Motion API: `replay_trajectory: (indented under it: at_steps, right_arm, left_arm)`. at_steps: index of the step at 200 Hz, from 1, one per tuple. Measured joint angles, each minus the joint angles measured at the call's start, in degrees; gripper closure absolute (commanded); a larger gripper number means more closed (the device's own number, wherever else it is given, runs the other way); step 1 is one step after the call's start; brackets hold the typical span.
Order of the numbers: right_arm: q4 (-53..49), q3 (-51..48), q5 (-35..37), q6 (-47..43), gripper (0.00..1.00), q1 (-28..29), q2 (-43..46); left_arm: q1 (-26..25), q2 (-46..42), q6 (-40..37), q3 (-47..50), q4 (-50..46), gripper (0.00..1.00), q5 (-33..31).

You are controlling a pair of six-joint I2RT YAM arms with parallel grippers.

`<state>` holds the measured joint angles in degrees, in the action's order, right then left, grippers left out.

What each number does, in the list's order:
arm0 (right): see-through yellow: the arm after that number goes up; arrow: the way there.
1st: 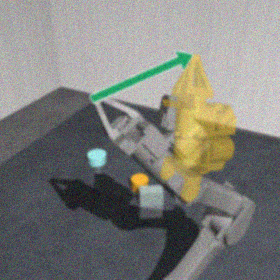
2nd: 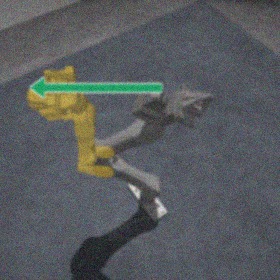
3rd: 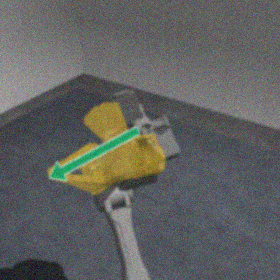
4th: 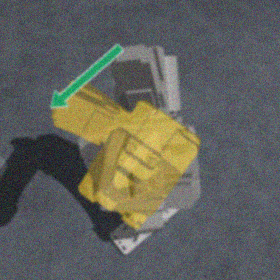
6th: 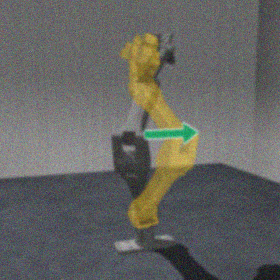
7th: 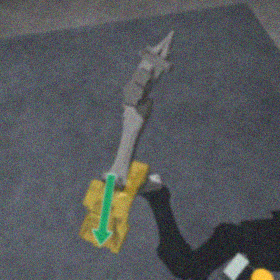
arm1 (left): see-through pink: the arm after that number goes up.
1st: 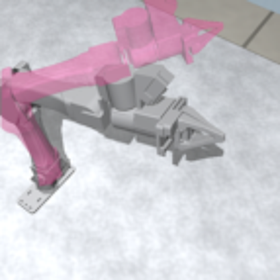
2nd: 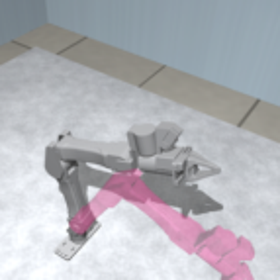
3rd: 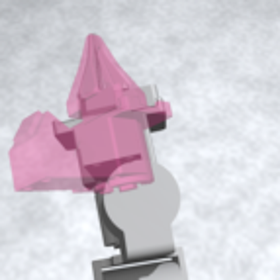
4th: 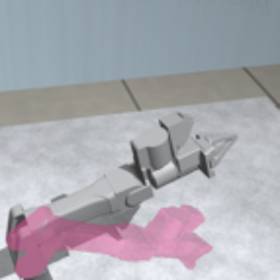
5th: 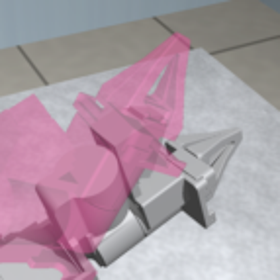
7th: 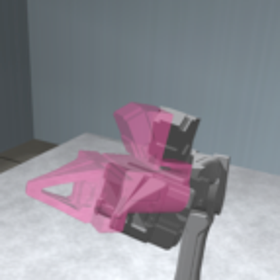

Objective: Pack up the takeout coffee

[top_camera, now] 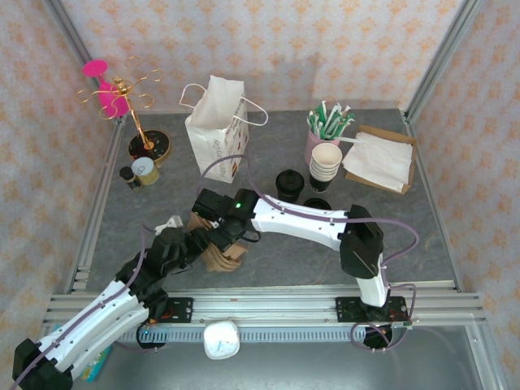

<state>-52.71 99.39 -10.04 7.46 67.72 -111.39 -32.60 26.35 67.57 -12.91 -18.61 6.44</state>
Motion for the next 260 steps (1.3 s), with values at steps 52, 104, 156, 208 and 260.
replay_trajectory:
  at_steps: [52,104,156,208,260]
  right_arm:
    - [-0.6,0.5,0.8,0.0,0.96,0.0,-0.3]
    - [-1.7,1.5,3.0,-0.2,0.99,0.2,-0.7]
    - [-2.9,2.5,5.4,-0.2,1.00,0.3,-0.7]
    - [-5.0,5.7,9.5,-0.2,1.00,0.3,-0.7]
    - [-7.5,8.4,14.9,0.1,1.00,0.3,-0.7]
  left_arm:
    - [0.1,-1.6,0.3,1.8,0.5,0.61,0.6]
    - [0.1,-1.4,0.3,1.7,1.0,0.69,0.1]
    - [0.5,-3.0,0.8,1.7,-0.2,0.76,-0.6]
    - [0.9,-5.8,2.5,2.3,-1.8,0.81,-1.5]
    - [1.4,-7.4,3.6,2.6,-2.5,0.83,-1.6]
